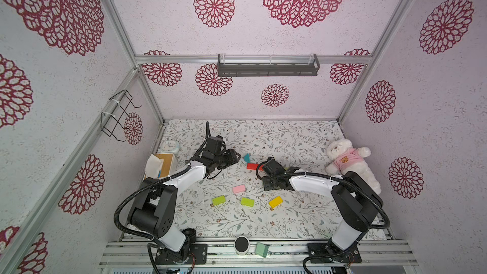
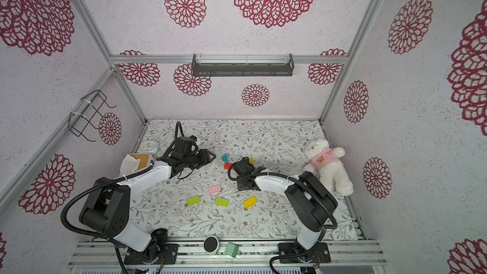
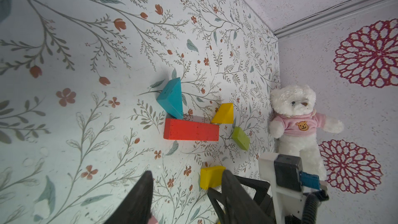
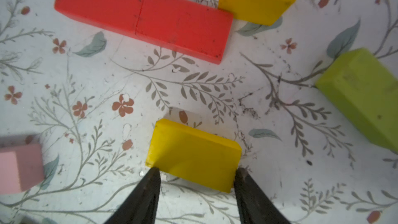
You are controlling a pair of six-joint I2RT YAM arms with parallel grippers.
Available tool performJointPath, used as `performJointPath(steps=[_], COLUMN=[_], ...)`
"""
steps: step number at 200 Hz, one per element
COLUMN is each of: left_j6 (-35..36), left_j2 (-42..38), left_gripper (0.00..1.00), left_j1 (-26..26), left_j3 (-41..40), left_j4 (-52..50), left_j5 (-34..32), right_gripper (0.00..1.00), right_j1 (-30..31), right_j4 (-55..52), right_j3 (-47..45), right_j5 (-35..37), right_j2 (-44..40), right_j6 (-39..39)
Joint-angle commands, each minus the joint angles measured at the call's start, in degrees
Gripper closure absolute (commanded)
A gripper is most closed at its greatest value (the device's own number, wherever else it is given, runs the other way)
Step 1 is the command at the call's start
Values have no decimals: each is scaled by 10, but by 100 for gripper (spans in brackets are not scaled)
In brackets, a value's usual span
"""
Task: Assemble a carrot with building blocks
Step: Assemble the building block at the center of the board.
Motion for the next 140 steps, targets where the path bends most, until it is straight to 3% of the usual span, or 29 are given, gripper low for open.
performJointPath(steps=[1, 65, 140], left_j6=[-1, 0, -5], left_j2=[-16, -16, -8], left_gripper=[46, 46, 46], left_j1=[9, 23, 24], left_j3=[-11, -24, -24], left_j4=[16, 27, 32], left_j5=[6, 19, 25], right_gripper=[44, 45, 47], right_j1=[0, 4, 3], right_j4=[-21, -20, -12], right_j3=[18, 46, 74], right_j5=[29, 35, 37], right_j2=[10, 40, 56], right_j6=[9, 19, -22])
